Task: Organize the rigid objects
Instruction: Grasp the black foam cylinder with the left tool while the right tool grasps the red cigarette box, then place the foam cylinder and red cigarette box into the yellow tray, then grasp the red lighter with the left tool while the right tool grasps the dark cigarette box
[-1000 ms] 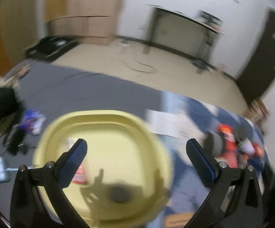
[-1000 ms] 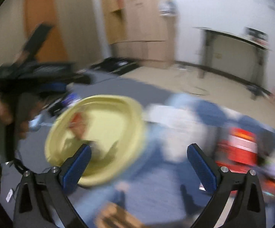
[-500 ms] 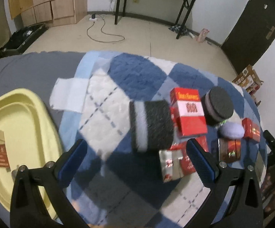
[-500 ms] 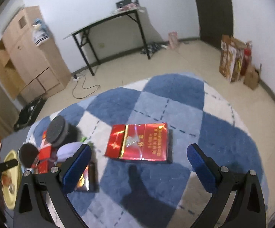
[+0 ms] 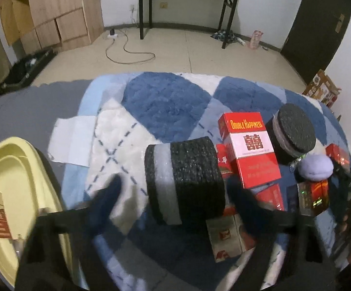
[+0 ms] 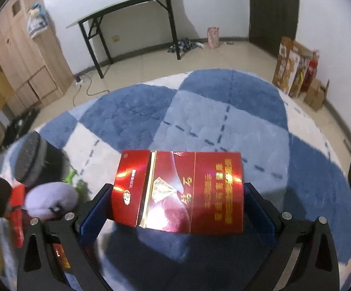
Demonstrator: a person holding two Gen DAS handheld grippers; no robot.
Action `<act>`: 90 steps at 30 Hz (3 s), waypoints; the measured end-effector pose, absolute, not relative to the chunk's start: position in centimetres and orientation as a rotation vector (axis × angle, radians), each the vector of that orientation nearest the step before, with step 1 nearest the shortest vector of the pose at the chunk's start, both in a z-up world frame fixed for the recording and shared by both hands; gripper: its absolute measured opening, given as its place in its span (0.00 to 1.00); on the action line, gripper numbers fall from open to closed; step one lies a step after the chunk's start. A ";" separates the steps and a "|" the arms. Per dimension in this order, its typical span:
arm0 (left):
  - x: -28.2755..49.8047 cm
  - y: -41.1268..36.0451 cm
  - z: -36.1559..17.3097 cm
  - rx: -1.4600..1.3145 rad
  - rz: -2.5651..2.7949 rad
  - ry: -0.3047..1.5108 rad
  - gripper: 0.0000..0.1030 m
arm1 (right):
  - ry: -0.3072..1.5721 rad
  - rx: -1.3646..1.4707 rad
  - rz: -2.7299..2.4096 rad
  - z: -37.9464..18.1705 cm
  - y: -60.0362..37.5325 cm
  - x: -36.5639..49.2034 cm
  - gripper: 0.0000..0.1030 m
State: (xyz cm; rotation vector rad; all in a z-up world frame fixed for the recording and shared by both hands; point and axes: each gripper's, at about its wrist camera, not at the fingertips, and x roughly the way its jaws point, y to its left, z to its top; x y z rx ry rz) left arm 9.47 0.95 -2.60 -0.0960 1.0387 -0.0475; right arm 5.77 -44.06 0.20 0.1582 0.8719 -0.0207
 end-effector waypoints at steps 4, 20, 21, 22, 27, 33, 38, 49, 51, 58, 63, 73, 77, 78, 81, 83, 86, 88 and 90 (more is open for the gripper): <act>9.6 1.3 -2.4 -0.145 -0.055 1.037 0.50 | 0.818 0.104 -0.032 -0.6 -43.6 5.9 0.91; -2.1 14.2 9.8 -0.084 0.062 0.842 0.50 | 0.615 0.055 0.148 9.2 -40.6 -1.8 0.90; -3.1 15.5 10.0 -0.097 0.078 0.842 0.50 | 0.605 0.043 0.177 9.8 -39.6 -2.5 0.90; -4.0 16.7 9.9 -0.104 0.091 0.845 0.50 | 0.591 0.026 0.223 10.8 -37.7 -3.7 0.90; -6.9 21.5 6.7 -0.118 0.097 0.896 0.50 | 0.584 -0.009 0.444 13.3 -28.7 -7.8 0.90; -7.3 25.3 3.2 -0.177 0.119 0.959 0.50 | 0.638 -0.120 0.703 12.0 -15.7 -9.8 0.90; -7.2 26.0 1.9 -0.187 0.112 0.986 0.50 | 0.702 -0.217 0.810 9.2 -8.4 -8.0 0.90; -5.9 27.3 -2.5 -0.203 0.082 1.113 0.49 | 0.810 -0.326 0.856 4.3 2.7 -2.6 0.90; -6.2 27.3 -3.2 -0.208 0.059 1.136 0.49 | 0.837 -0.341 0.867 3.1 4.7 -1.5 0.90; -6.4 28.0 -5.4 -0.230 0.074 1.190 0.49 | 0.888 -0.441 0.896 -0.7 10.2 -0.1 0.91; -6.8 27.8 -5.3 -0.241 0.063 1.176 0.66 | 0.846 -0.402 0.886 0.1 10.4 0.1 0.98; -6.7 25.6 -0.1 -0.198 0.071 1.037 1.00 | 0.760 -0.139 0.730 5.3 -0.6 0.2 1.00; -4.7 20.4 2.8 -0.129 0.019 1.034 1.00 | 0.734 -0.077 0.527 6.3 -11.0 -0.1 1.00; -3.9 18.7 3.4 -0.116 0.009 1.029 1.00 | 0.733 -0.062 0.454 6.2 -14.6 -0.3 1.00; -2.0 13.7 4.7 -0.121 -0.054 1.030 1.00 | 0.776 -0.007 0.309 5.2 -23.0 -0.2 1.00; -0.3 10.3 4.8 -0.127 -0.118 1.044 1.00 | 0.811 0.032 0.245 4.0 -26.6 -0.3 1.00; 2.9 6.2 3.8 -0.134 -0.162 1.081 1.00 | 0.857 0.087 0.209 1.7 -29.6 -0.4 1.00; 5.6 3.7 2.3 -0.124 -0.173 1.119 1.00 | 0.859 0.132 0.215 0.9 -30.5 -0.2 1.00; 7.9 1.9 0.8 -0.106 -0.160 1.157 0.99 | 0.852 0.160 0.216 0.7 -31.1 0.2 1.00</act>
